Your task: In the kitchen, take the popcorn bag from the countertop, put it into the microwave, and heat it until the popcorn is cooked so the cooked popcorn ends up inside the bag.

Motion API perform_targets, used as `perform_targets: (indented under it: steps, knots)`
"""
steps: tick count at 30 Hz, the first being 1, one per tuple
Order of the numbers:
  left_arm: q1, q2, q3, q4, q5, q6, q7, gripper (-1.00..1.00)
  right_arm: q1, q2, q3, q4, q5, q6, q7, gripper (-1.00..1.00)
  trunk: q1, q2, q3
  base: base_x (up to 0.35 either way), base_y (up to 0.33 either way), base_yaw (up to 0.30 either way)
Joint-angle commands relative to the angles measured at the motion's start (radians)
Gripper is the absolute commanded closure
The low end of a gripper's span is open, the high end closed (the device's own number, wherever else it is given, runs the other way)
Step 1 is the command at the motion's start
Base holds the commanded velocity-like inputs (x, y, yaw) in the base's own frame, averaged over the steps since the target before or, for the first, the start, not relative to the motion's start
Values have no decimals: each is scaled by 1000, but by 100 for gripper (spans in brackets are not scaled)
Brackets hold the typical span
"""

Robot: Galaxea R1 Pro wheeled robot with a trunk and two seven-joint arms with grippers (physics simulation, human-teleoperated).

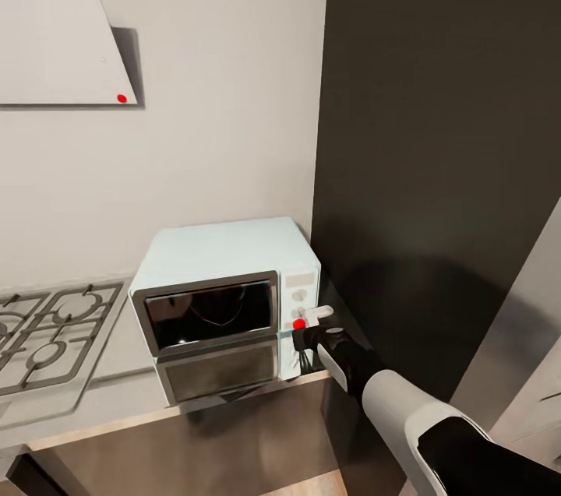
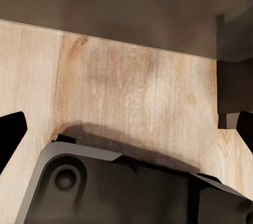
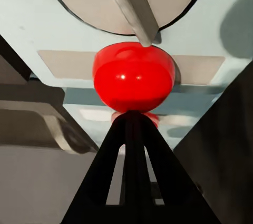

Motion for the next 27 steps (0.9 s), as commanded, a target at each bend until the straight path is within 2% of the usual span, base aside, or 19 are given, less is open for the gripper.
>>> perform_targets:
  steps: [1,27]
  knots:
    - [0,-1,5,-2,5,2,-8,-100,-1,0,4,0,-8,4,-1,100,1,-2,-2,3,0,0]
    - [0,-3,4,-1,4,2,-8,-100,-1,0,4,0,-8,4,-1,100,1,-2,-2,48,0,0]
